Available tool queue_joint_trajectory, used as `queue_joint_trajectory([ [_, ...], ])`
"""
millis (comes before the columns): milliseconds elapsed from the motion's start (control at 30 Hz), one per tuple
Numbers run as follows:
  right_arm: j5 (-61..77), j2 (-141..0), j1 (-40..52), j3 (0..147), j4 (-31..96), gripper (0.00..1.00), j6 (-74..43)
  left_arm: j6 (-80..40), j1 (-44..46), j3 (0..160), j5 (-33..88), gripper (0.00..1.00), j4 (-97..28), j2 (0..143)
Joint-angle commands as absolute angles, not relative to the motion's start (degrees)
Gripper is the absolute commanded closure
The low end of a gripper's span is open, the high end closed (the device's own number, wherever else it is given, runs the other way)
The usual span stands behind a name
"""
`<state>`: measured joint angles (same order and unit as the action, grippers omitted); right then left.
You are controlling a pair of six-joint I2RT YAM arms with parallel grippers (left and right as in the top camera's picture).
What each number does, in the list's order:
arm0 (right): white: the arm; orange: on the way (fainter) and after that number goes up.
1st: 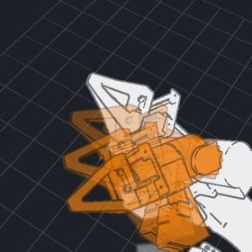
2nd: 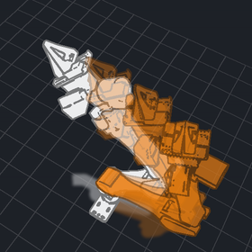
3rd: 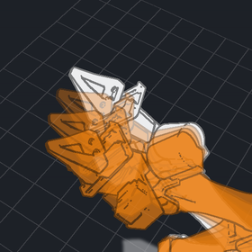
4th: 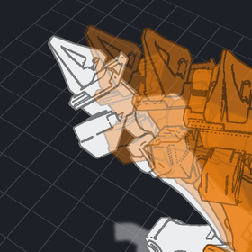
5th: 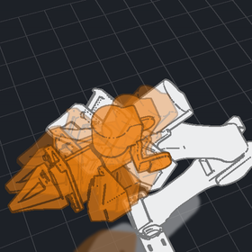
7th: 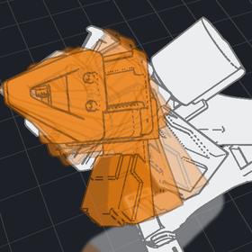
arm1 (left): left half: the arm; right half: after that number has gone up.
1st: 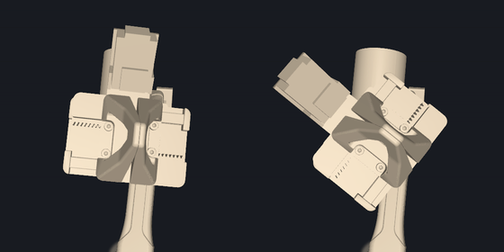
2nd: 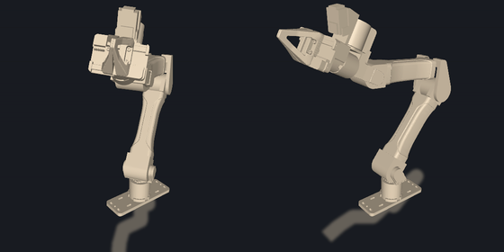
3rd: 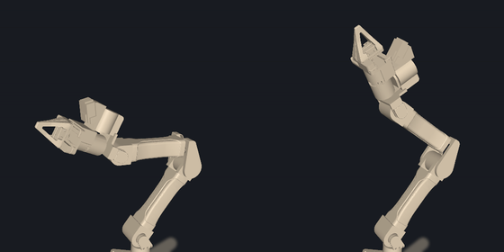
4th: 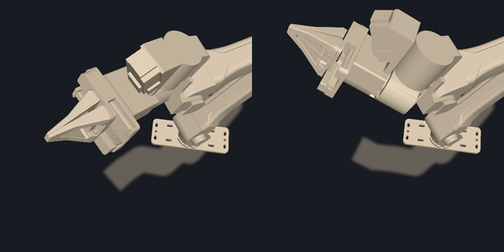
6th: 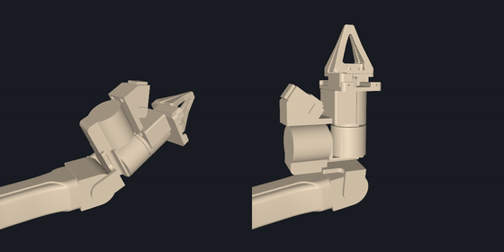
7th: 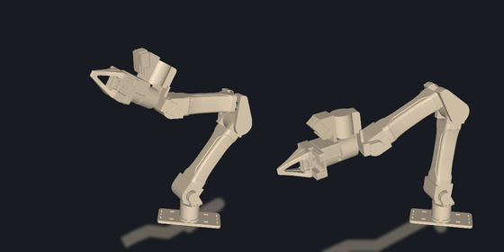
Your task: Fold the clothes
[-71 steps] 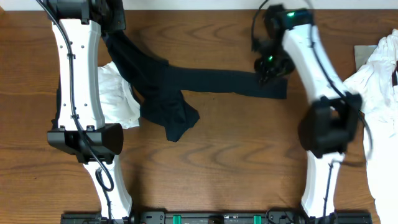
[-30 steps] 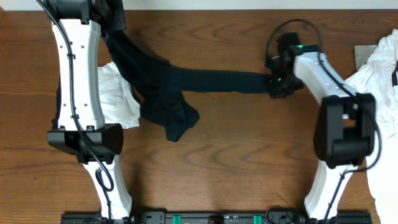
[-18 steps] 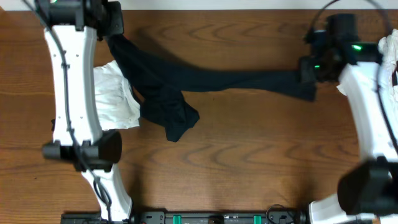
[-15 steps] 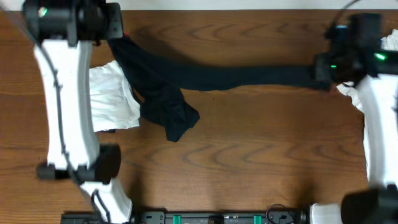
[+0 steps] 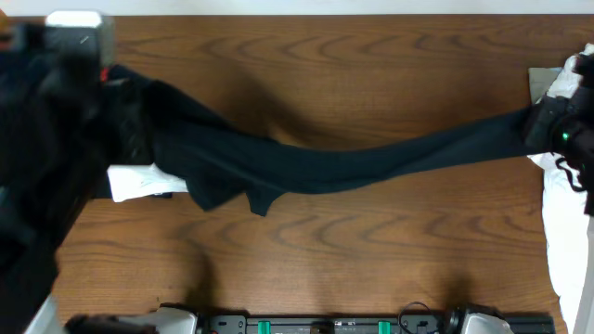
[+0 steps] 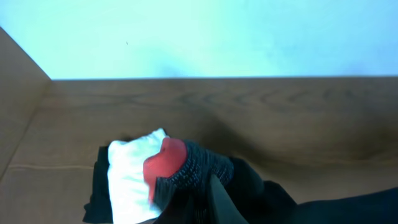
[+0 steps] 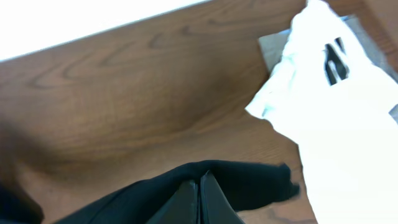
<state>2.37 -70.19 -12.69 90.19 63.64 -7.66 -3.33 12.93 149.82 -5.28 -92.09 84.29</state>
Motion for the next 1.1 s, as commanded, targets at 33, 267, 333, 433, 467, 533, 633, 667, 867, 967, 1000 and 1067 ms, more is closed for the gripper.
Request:
queue_joint_trajectory([
  [33,1.6,-69.8,-13.6,91.1,64.3,0.99,-10.8,-4.8,13.1,150.5,-6.0,0.94,-92.5,83.4],
  [267,2.8,-77.4,-13.6,91.1,65.6,0.99,-12.2,-4.8,12.2,150.5,-6.0,0.94,-91.6,96.7],
  [333,3.3,-80.5,-13.6,91.1,65.6,0.99,-12.2,-4.8,12.2,150.5,-6.0,0.94,-91.3,102.7],
  [433,4.8,-85.4,-13.6,91.1,64.4,0.99,-12.4,-4.0,11.8,150.5,-6.0,0.94,-89.8,110.9],
  [467,5.7,-87.1,-13.6,91.1,63.7,0.99,-12.4,-3.9,11.6,150.5,-6.0,0.94,-89.3,113.8],
  [533,7.8,-91.1,-13.6,91.1,61.6,0.99,-12.4,-3.7,11.0,150.5,-6.0,0.94,-87.7,119.3],
  [633,11.2,-96.9,-13.5,91.1,57.9,0.99,-12.4,-2.4,10.3,150.5,-6.0,0.94,-83.8,127.0],
  [667,11.8,-98.9,-13.5,91.1,56.3,0.99,-13.0,-1.9,10.2,150.5,-6.0,0.94,-82.1,129.2],
  [867,13.2,-108.0,-13.6,91.1,45.5,0.99,-17.2,-1.1,8.7,150.5,-6.0,0.94,-74.0,137.7],
  [967,13.8,-110.7,-14.1,91.1,42.3,0.97,-19.1,-1.1,7.5,150.5,-6.0,0.94,-72.3,139.7],
  [1000,13.8,-111.4,-14.4,91.1,41.4,0.97,-19.4,-1.1,7.1,150.5,-6.0,0.94,-71.6,140.2],
  [1067,13.8,-112.4,-14.9,91.1,39.8,0.96,-20.3,-1.1,6.3,150.5,-6.0,0.94,-70.5,140.7],
])
